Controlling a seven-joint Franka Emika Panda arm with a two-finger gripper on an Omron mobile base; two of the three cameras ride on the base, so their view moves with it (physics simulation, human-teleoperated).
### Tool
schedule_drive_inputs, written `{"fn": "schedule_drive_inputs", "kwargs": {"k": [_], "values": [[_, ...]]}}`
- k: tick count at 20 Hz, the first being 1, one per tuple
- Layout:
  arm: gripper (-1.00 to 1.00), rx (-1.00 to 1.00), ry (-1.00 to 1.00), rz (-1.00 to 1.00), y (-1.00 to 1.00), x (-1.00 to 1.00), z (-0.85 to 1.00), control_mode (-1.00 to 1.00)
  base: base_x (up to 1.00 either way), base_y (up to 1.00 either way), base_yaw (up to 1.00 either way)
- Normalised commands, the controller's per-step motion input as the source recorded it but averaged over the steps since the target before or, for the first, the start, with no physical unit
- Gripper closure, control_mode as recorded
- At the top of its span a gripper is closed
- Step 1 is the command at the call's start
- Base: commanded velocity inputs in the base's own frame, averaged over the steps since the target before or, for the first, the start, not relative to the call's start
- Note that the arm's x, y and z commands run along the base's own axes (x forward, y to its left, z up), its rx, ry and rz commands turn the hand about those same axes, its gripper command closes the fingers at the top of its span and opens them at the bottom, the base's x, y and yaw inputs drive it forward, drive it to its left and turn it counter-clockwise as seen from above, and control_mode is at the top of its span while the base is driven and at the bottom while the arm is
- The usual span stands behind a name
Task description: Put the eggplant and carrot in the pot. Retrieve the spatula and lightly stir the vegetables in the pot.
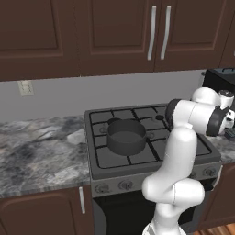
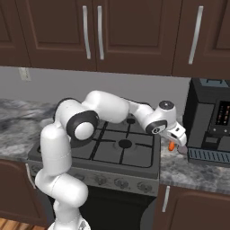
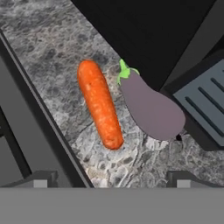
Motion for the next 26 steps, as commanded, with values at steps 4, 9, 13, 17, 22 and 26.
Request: {"fn": "schedule_drive_inputs", "kwargs": {"k": [4,9,13,17,22,26], "values": [[-1.0,-0.02,0.0,0.0,0.0,0.0,-0.22,-1.0,0.0,0.0,0.0],[-1.0,0.0,0.0,0.0,0.0,0.0,-0.21,-1.0,0.0,0.0,0.0],[-1.0,0.01,0.0,0.0,0.0,0.0,-0.6,-1.0,0.0,0.0,0.0],[-1.0,0.09,0.0,-0.04,0.0,0.0,-0.41,-1.0,0.0,0.0,0.0],[-1.0,0.18,0.01,-0.16,0.0,0.05,-0.03,-1.0,0.0,0.0,0.0],[-1.0,0.16,0.03,-0.32,0.0,0.33,-0.07,-1.0,0.0,0.0,0.0]]}}
